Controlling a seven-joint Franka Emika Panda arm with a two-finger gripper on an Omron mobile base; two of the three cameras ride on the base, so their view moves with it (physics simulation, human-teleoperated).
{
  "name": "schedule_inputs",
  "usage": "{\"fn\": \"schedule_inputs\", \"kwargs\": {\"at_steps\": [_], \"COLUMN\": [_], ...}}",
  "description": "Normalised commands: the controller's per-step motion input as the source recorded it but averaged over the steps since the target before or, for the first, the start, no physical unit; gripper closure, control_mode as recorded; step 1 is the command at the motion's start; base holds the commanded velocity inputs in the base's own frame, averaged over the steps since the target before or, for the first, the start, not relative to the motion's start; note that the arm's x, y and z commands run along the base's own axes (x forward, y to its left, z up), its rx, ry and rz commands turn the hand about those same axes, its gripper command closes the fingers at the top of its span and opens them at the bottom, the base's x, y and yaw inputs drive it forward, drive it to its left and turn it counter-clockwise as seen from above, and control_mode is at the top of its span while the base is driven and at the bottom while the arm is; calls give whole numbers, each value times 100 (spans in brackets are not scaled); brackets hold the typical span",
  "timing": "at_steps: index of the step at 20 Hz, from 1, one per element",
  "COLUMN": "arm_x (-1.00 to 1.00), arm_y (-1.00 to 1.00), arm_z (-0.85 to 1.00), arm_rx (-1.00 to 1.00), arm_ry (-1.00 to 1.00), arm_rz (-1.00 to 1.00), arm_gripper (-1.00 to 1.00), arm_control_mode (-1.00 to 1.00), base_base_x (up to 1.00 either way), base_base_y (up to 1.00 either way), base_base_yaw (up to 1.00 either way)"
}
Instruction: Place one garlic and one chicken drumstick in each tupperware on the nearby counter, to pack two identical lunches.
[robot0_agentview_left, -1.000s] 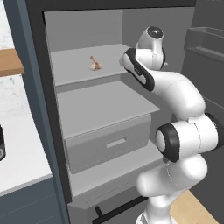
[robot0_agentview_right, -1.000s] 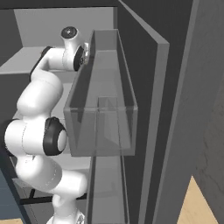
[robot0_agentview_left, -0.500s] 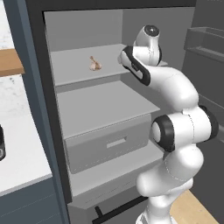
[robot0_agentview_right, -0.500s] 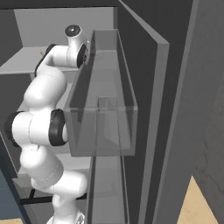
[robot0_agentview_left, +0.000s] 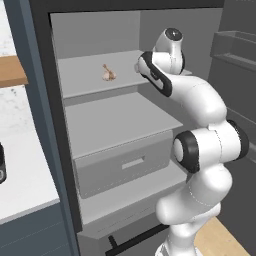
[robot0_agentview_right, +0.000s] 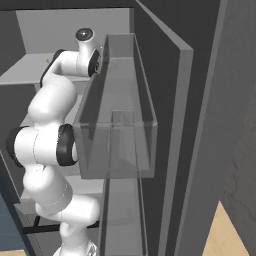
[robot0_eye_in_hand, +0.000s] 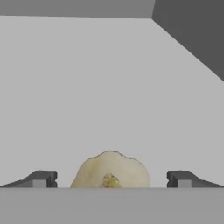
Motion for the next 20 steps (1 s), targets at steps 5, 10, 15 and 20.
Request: {"fn": "schedule_inputs", "kwargs": {"at_steps": [5,10,15,20], "arm_x": [0,-9,-99,-100], "arm_y": [0,0,0,0], "arm_z": [-10,2,36,12], "arm_rx": [2,0,0,-1], "arm_ry": [0,-4,-24,-4], "arm_rz": [0,0,5,7], "arm_gripper": [100,100,100,100], "arm_control_mode": [-100,-100,-100,-100], "base_base_x": [0,0,0,0], "base_base_y": [0,0,0,0], "base_base_yaw": [0,0,0,0]}}
